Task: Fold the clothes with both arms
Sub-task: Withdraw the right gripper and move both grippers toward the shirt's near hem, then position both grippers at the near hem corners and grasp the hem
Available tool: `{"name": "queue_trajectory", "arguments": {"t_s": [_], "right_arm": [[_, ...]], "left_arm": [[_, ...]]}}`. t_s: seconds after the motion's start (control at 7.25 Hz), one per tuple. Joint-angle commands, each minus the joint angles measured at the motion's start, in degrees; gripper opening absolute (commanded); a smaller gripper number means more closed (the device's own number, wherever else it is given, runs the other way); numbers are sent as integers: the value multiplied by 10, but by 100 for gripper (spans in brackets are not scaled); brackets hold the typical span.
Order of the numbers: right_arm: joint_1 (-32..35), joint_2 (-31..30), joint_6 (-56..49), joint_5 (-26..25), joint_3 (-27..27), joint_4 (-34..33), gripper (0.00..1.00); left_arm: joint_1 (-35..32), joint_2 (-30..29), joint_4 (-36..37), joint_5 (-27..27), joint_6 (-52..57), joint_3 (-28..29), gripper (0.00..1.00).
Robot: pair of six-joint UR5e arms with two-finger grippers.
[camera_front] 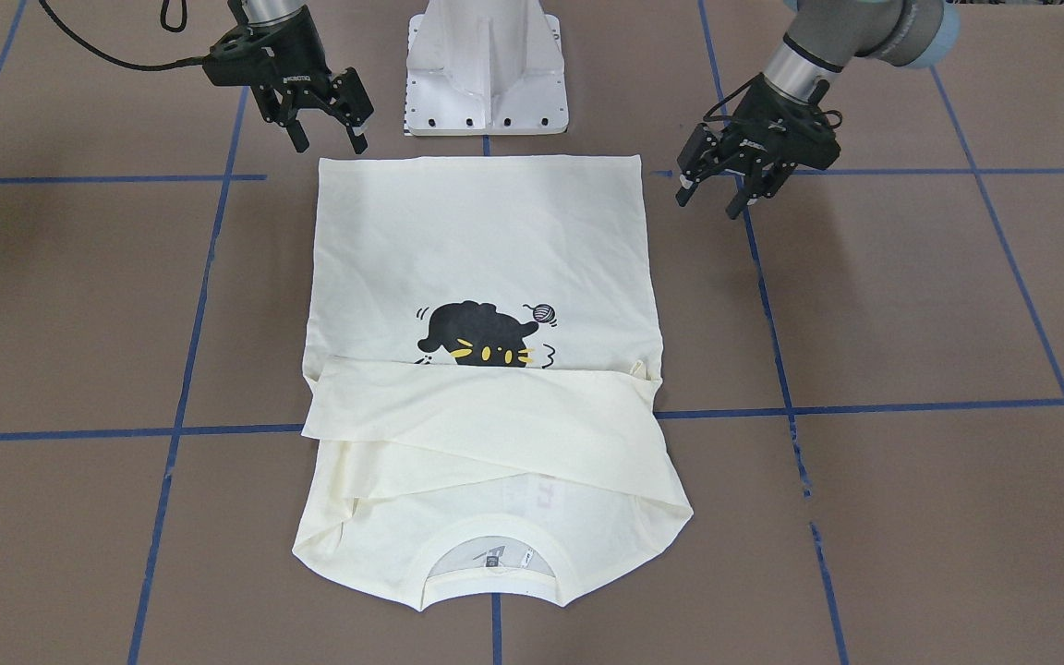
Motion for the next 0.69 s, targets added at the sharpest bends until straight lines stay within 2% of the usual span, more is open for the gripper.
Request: {"name": "queue_trajectory", "arguments": {"t_s": [0.0,0.28,0.55], "right_arm": [[-8,-2,10,-16,2,0,100],[-8,-2,10,-21,2,0,100],[-8,0,10,-21,2,1,100]], "left_arm": [[106,-8,12,79,-130,9,57],[157,-9,15,112,-176,8,57],[176,-8,26,118,-178,7,57]]}}
